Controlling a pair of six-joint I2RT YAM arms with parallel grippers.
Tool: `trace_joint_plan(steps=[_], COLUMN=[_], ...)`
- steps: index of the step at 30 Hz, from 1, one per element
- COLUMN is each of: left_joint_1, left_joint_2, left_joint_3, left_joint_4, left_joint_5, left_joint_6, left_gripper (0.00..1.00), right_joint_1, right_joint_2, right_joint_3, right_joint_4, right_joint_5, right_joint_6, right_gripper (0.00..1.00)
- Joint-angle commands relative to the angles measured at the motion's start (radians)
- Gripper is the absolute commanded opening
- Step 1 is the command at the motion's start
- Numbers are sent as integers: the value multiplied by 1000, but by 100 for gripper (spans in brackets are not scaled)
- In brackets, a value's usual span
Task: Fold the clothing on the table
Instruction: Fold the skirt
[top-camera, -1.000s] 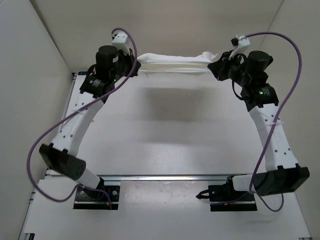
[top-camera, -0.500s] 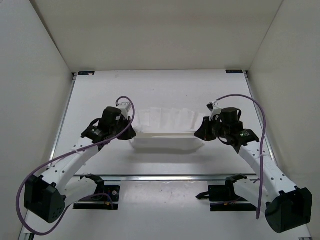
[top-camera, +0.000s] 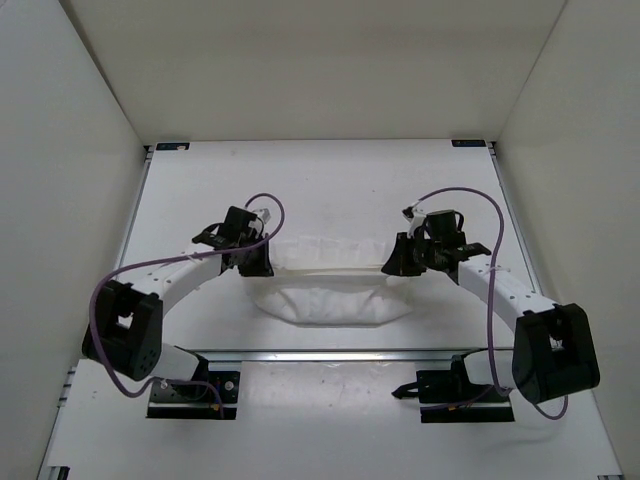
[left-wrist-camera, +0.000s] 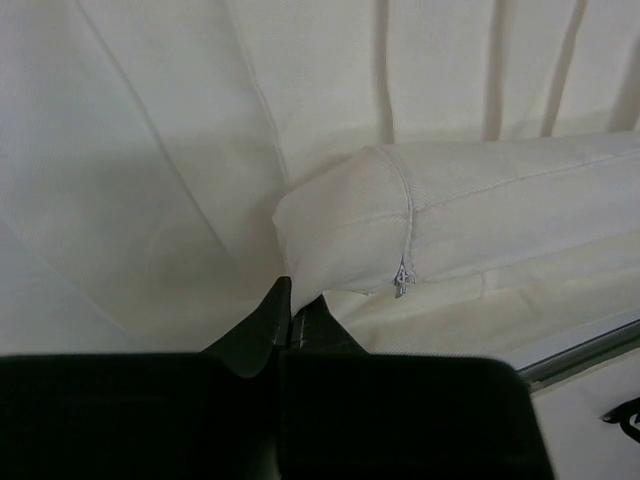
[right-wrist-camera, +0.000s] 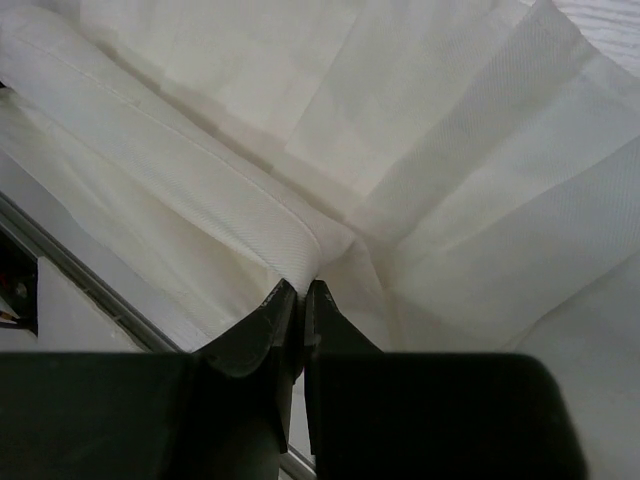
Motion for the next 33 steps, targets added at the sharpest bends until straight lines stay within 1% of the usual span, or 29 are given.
trace_joint_plan(steps=[1,4,9,12,13,14,16,17,18,19,20,21,22,23,24,25,27,28,29,30,31,32,33], left_joint_1=[50,59,70,75,73,91,107,118,122,127,130,127,127,128,128,128,130,125,121,113,116,109,107], left_joint_2=[36,85,194,228,236,262,326,346,378,401,414,421,421,417,405,392,360,330,304,268,250,207,197], left_joint_3=[70,153,265,312,329,341,393,433,455,495,527,545,556,569,564,575,573,572,563,544,530,526,498], left_joint_4=[-22,-16,-50,-38,-30,-33,-42,-64,-67,-80,-87,-85,-85,-79,-71,-64,-53,-48,-42,-39,-22,-12,-2], left_joint_5=[-133,-141,-139,-150,-152,-141,-110,-110,-112,-109,-110,-112,-124,-125,-119,-113,-109,-113,-122,-138,-138,-141,-153], left_joint_6=[51,68,74,68,67,61,52,47,42,41,42,47,53,50,53,52,53,58,61,64,64,65,59], left_gripper=[0,0,0,0,2,7,9,19,39,49,70,90,99,99,99,99,99,99,99,95,89,81,77], right_joint_1=[-60,-80,-86,-91,-97,-112,-131,-141,-142,-149,-149,-151,-148,-146,-149,-149,-151,-154,-158,-163,-166,-163,-157], right_joint_2=[22,66,186,223,230,249,299,316,348,374,382,393,396,393,384,373,347,333,304,286,277,261,254], right_joint_3=[32,78,173,214,225,242,280,309,345,363,394,426,440,448,457,464,466,463,460,454,445,431,420], right_joint_4=[63,68,58,93,106,115,118,118,111,101,92,94,92,104,110,114,132,136,147,153,156,150,155], right_joint_5=[74,65,59,54,59,47,31,21,15,14,19,34,39,41,44,48,39,37,37,18,-1,-8,-22], right_joint_6=[-45,-59,-80,-76,-76,-70,-60,-60,-69,-65,-68,-71,-71,-73,-79,-80,-80,-73,-65,-65,-62,-53,-56], right_gripper=[0,0,0,0,0,0,0,1,5,21,37,45,60,67,69,75,80,80,78,73,71,63,49])
